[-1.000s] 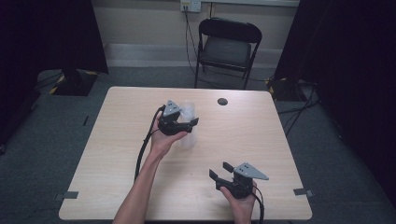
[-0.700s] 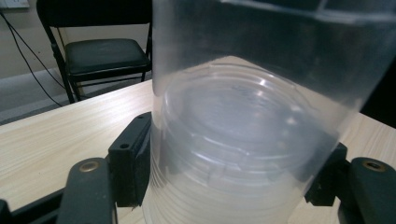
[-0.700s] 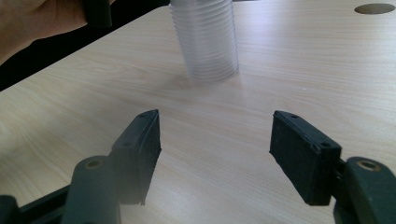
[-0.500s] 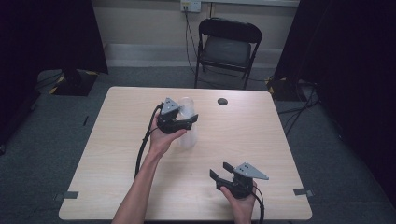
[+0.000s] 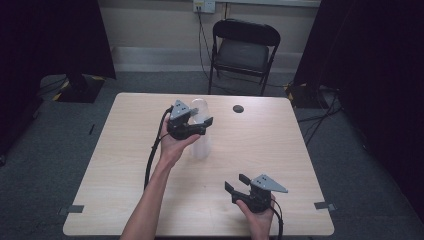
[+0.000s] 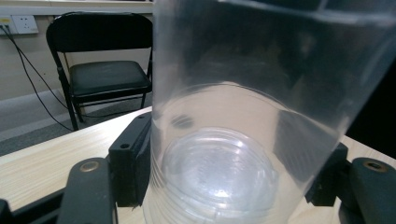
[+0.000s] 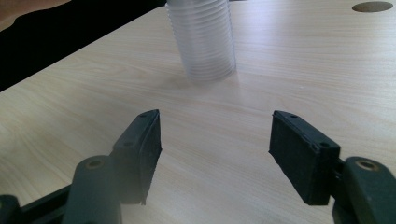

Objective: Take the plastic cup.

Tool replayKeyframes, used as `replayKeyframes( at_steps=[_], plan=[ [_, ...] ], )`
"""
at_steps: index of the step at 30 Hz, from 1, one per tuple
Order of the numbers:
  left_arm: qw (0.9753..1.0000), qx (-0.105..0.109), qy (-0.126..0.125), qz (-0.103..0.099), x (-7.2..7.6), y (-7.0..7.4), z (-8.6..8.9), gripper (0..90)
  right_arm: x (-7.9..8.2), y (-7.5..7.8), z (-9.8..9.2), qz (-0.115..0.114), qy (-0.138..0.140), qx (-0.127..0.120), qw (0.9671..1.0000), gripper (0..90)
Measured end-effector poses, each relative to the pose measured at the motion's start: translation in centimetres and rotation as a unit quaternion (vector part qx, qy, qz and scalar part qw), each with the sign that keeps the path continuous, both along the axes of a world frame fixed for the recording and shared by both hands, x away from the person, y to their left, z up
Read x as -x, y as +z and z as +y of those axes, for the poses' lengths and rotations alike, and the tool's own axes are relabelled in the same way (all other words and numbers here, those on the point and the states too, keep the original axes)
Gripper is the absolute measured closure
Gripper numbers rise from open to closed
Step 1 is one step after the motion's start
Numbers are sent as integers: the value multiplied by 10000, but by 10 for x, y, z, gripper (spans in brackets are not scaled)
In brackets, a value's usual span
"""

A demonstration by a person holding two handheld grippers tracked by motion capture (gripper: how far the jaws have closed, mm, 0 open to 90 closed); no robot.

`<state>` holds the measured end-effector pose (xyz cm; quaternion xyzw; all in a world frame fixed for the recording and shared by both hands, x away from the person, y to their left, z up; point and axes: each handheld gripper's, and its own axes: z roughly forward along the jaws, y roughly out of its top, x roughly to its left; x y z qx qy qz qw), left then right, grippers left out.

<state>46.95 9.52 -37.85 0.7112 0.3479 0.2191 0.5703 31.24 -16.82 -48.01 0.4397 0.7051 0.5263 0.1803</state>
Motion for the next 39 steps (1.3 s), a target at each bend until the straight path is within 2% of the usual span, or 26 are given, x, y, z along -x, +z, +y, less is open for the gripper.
replayKeyframes(
  at_steps=[4, 8, 14, 17, 26, 32, 37, 39],
  plan=[
    [10000, 92, 24, 23, -1, 0, 1, 319, 0, -1, 1, 18, 17, 21, 10000, 339],
    [10000, 30, -50, -54, 1, 6, 2, 318, 0, -1, 1, 25, 15, 21, 10000, 339],
    [9997, 60, -47, -242, 6, 16, 3, 319, 0, -2, 0, 40, 1, 12, 10000, 340],
    [9996, 106, -29, -261, 9, 20, 7, 320, 0, -2, 0, 35, 10, 13, 10000, 340],
    [9995, 198, -51, -219, 23, 32, 24, 321, 0, -1, 2, 23, 35, 32, 10000, 342],
    [9993, 336, -10, -160, 34, 31, 38, 323, 0, 0, 4, -8, 76, 54, 10000, 342],
    [9990, 443, 42, -13, 44, 29, 49, 326, 0, 0, 5, -15, 112, 65, 9999, 343],
    [9991, 416, 1, 31, 48, 27, 52, 327, 0, 1, 6, -31, 122, 56, 9999, 342]
  ],
)
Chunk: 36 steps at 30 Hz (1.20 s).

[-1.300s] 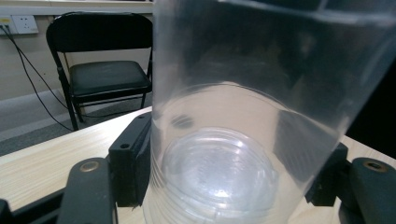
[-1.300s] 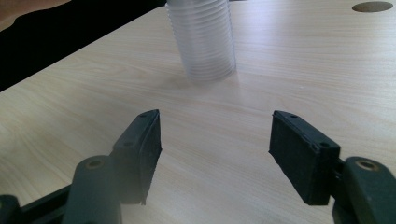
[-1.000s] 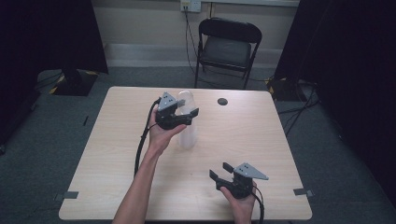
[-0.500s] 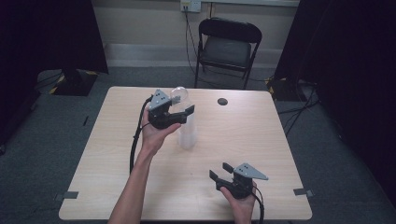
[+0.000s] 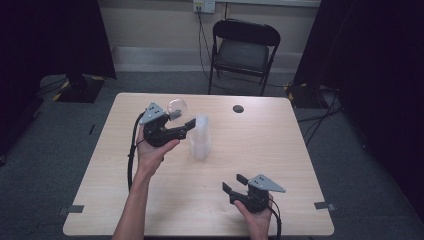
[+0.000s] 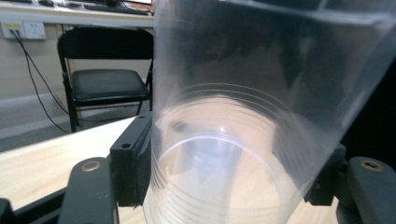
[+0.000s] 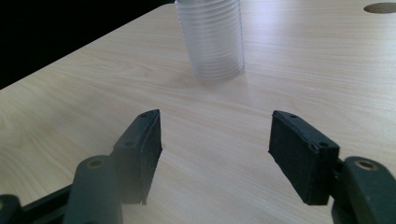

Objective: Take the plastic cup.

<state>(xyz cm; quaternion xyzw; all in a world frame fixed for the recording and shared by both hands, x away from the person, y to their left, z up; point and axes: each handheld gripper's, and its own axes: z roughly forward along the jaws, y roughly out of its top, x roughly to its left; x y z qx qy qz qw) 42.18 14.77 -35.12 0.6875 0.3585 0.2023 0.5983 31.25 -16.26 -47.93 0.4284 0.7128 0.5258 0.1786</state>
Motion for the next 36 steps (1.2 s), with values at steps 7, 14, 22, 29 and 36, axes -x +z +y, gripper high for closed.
replayKeyframes(
  at_steps=[7, 14, 22, 29, 36],
  plan=[
    [9998, -61, 187, 50, 14, -13, 3, 327, 1, 1, 3, -44, 71, 2, 10000, 343],
    [9998, -111, 24, 148, 32, -21, 4, 326, 1, 2, 7, -99, 180, 12, 9998, 350],
    [9984, 123, -232, 492, 45, -42, 5, 325, 3, 2, 10, -140, 289, -20, 9995, 371],
    [9950, 463, -396, 788, 59, -56, 3, 328, 7, 6, 16, -561, 515, -104, 9970, 370],
    [9893, 770, -696, 1026, 70, -66, -1, 334, 12, 12, 22, -778, 723, -227, 9941, 380]
  ],
)
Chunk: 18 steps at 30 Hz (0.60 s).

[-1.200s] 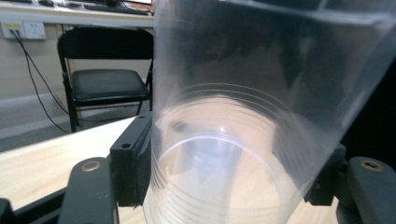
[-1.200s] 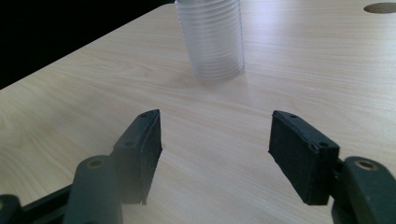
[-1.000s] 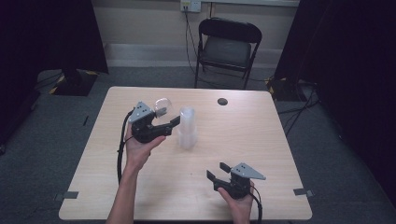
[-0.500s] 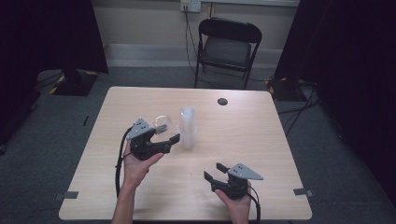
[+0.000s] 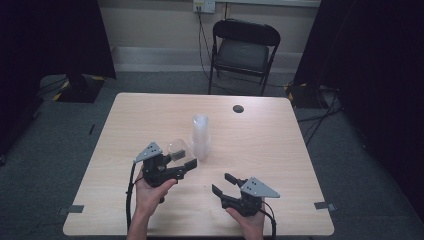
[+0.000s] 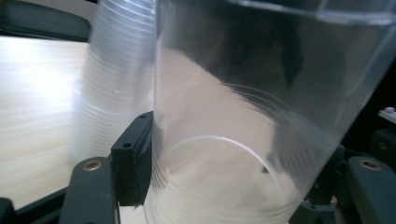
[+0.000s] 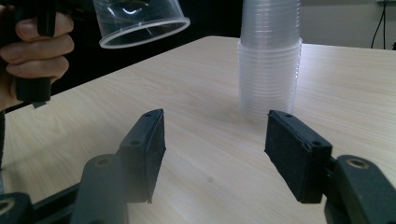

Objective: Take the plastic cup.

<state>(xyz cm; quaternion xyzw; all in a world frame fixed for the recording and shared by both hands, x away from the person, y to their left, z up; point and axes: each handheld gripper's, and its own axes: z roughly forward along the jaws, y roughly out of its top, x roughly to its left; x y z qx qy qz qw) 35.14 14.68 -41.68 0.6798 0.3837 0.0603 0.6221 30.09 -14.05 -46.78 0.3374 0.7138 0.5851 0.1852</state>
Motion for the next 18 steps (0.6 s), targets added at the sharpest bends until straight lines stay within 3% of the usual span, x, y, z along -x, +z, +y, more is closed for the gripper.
replayKeyframes(
  at_steps=[8, 14, 18],
  plan=[
    [9985, 221, -263, 417, 1, -18, -8, 333, 0, -1, 8, -68, 144, 227, 9996, 447],
    [9973, 299, -381, 546, 5, -21, -10, 336, 2, 0, 12, -234, 228, 291, 9990, 512],
    [9948, 615, -495, 636, 13, -24, -9, 341, 4, 0, 14, -432, 352, 289, 9980, 558]
  ],
)
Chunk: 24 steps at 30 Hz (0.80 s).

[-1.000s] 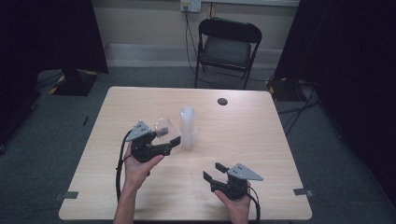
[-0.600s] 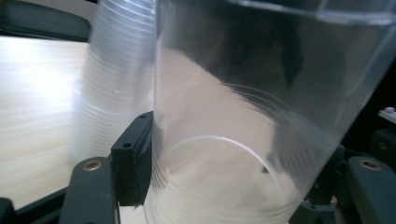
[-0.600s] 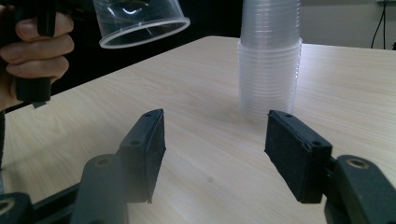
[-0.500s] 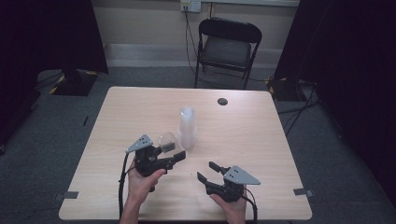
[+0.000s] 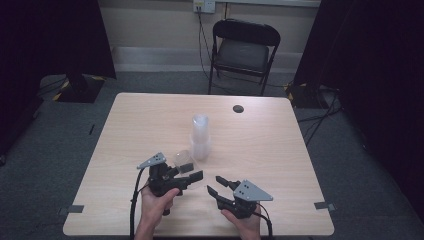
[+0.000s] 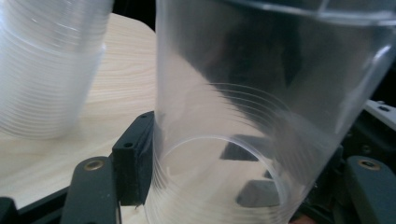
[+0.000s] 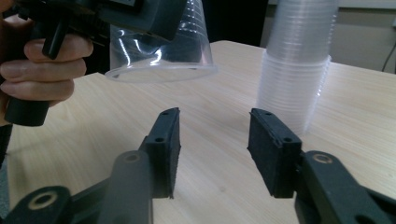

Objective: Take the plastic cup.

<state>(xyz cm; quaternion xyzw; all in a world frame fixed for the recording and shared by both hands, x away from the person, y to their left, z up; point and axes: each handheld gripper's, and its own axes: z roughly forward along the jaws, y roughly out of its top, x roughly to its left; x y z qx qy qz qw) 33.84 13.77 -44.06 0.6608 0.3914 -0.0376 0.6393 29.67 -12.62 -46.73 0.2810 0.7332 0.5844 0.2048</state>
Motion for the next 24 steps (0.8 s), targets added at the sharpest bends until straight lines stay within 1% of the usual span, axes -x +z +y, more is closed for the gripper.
replayKeyframes(
  at_steps=[1, 4, 6, 7, 8, 12, 14, 15, 17, 20, 22, 24],
  plan=[
    [10000, 11, -34, 42, 2, -1, -1, 342, 0, 0, 1, -18, 13, 13, 10000, 560],
    [9999, -140, 0, 72, 3, -4, -1, 345, 2, 1, 3, -129, 101, -15, 9999, 565],
    [9999, -30, -67, 137, 3, -7, -1, 350, 2, 2, 4, -159, 137, -120, 9997, 564],
    [9998, 55, -70, 172, 2, -8, 0, 355, 2, 3, 6, -217, 174, -141, 9995, 572],
    [9998, 85, -79, 189, 2, -8, 1, 357, 3, 4, 7, -283, 186, -88, 9994, 574],
    [9996, 135, -80, 232, 2, -8, 2, 360, 3, 3, 11, -460, 258, -106, 9986, 593],
    [9992, 250, -134, 290, 2, -8, 1, 359, 3, 2, 13, -566, 266, -146, 9979, 598],
    [9990, 283, -180, 287, 2, -8, 0, 360, 3, 2, 13, -614, 259, -155, 9977, 600],
    [9981, 431, -280, 339, 1, -9, -2, 360, 3, 2, 14, -717, 257, -204, 9969, 603],
    [9972, 524, -336, 407, 0, -10, -4, 359, 0, 0, 13, -830, 265, -300, 9957, 602],
    [9958, 662, -386, 498, -1, -12, -6, 359, -1, -1, 13, -898, 235, -348, 9951, 606],
    [9950, 716, -473, 512, -1, -12, -9, 360, -2, -1, 14, -968, 216, -385, 9943, 609]
  ],
)
